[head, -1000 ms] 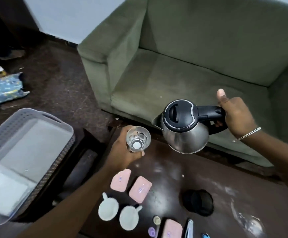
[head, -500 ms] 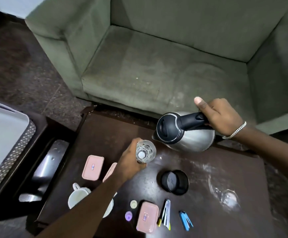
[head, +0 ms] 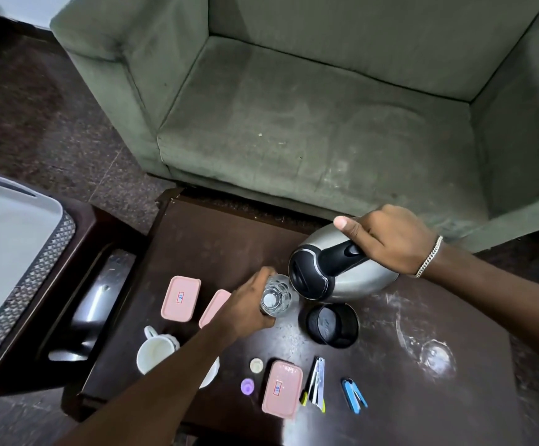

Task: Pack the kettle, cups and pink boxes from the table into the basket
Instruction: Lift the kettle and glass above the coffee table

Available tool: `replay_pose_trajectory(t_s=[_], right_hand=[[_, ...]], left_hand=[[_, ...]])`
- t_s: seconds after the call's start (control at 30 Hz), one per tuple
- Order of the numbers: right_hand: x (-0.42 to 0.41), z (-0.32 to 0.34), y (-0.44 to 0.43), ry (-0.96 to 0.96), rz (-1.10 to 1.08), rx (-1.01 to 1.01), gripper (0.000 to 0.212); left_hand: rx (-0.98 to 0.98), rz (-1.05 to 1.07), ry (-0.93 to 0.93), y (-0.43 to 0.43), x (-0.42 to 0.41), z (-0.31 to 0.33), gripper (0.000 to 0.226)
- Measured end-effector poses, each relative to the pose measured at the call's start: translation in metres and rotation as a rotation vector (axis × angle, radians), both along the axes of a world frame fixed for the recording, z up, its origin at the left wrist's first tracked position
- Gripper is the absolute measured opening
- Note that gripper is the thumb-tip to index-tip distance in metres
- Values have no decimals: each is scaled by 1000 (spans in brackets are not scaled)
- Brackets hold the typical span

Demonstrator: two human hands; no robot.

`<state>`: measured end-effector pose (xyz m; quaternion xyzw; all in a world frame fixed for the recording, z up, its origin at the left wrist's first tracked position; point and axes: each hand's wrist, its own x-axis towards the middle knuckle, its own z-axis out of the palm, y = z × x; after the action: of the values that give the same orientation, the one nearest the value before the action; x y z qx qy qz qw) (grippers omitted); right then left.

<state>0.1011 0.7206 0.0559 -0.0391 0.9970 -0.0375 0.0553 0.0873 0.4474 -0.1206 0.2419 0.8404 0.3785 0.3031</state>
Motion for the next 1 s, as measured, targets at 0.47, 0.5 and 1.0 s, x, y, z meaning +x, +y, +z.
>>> replay_pose_trajectory(t_s=[0.47,0.5,1.0], right_hand=[[8,-6,-28,70,154,107,86],[7,-6,-29,71,166,115,87],[2,-6,-27,106,194,81,84]], left_hand=[[-67,-58,7,-10,0,0,87],[-69,-63,9,-11,0,0,88],[-122,-109,66,-12,-4,1,77]])
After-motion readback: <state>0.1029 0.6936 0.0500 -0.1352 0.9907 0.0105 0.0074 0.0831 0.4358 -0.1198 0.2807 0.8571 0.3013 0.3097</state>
